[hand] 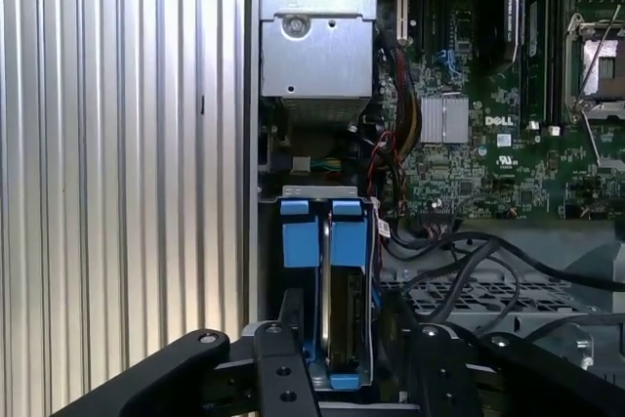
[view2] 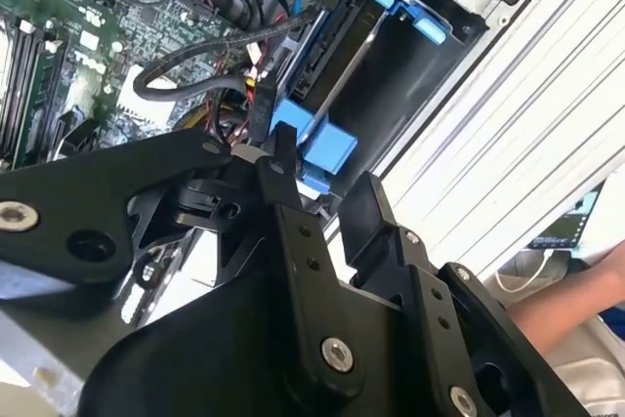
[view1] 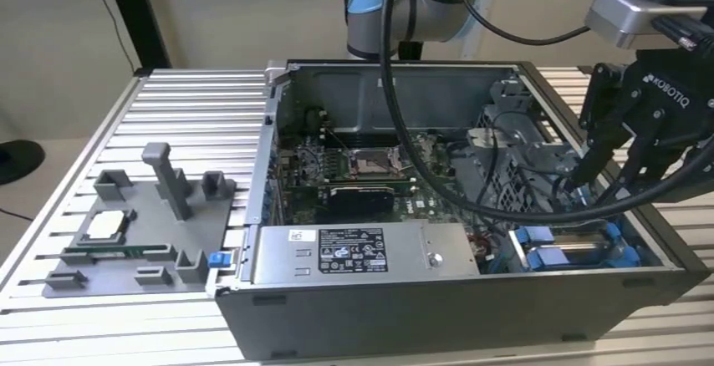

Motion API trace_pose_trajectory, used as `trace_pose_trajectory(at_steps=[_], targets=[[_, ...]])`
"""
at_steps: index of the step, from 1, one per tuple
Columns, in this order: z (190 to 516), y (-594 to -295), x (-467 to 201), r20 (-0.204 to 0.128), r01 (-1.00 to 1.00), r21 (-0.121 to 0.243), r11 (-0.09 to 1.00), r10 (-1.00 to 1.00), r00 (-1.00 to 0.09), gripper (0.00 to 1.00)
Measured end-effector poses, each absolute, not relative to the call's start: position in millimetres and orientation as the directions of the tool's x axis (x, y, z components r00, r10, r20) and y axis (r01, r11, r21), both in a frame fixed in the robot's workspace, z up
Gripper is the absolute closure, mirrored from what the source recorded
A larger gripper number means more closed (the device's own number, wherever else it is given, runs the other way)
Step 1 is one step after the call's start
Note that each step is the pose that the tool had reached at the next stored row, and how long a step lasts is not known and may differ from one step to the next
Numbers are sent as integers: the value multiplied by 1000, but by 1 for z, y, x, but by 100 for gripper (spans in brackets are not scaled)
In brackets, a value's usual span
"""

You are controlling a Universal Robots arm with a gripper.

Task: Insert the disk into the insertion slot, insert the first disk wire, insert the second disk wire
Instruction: 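Insert the disk into the insertion slot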

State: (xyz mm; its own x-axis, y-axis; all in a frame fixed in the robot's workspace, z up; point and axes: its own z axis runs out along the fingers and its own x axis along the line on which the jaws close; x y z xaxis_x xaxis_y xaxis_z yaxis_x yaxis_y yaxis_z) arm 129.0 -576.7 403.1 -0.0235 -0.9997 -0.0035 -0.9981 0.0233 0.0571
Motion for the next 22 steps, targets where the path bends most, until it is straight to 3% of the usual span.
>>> trace_pose_trajectory(at_steps=[22], targets=[[396, -550, 124, -5, -998, -18, -60, -998, 61, 0]])
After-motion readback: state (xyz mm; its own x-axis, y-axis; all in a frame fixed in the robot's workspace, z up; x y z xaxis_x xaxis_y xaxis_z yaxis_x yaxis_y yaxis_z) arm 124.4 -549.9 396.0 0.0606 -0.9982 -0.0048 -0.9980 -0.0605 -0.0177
